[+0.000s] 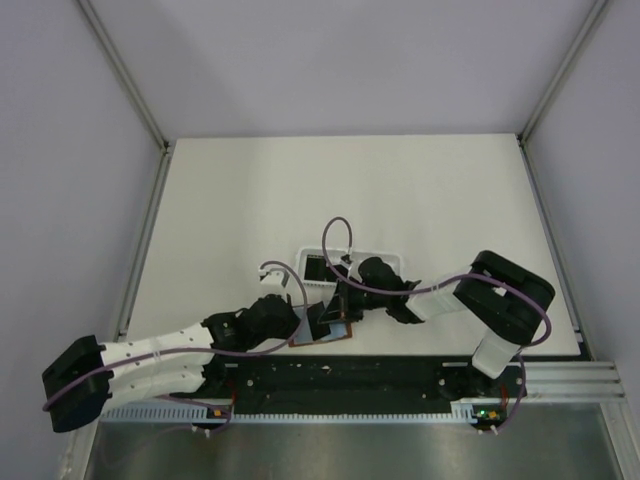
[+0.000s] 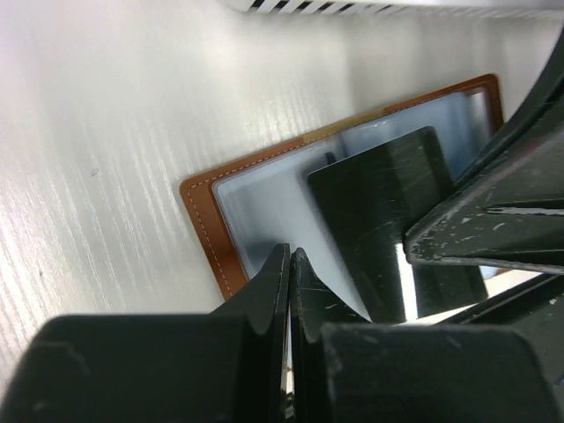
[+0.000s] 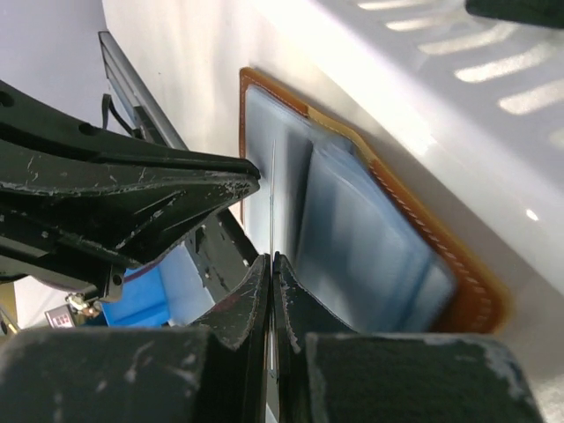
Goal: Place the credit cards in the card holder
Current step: Insert the credit card into the card holder.
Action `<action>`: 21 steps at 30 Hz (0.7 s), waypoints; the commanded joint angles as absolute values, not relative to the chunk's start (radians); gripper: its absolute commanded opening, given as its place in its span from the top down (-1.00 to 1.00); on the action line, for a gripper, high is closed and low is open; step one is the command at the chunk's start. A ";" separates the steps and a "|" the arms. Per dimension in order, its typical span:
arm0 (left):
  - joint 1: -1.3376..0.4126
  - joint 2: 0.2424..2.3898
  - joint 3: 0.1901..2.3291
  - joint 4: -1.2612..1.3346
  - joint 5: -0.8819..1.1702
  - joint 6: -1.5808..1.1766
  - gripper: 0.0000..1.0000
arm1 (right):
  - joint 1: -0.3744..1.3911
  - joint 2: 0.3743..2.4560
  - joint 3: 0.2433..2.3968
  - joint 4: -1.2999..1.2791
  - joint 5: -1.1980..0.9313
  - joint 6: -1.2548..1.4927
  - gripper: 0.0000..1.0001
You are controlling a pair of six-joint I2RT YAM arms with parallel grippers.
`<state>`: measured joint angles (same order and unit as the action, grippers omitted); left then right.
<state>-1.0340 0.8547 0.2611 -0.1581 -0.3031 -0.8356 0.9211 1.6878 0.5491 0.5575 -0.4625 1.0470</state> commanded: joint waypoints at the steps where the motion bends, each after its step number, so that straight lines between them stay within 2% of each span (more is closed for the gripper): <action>1: -1.034 0.905 0.241 -0.078 -0.296 -0.868 1.00 | 0.933 1.677 0.529 0.635 -0.440 1.069 1.00; 14: -1.035 0.923 0.199 -0.060 -0.275 -0.914 1.00 | 0.919 1.631 0.459 0.626 -0.361 1.094 1.00; 21: -1.035 0.917 0.199 -0.071 -0.287 -0.914 1.00 | 0.885 1.540 0.433 0.509 -0.316 1.063 1.00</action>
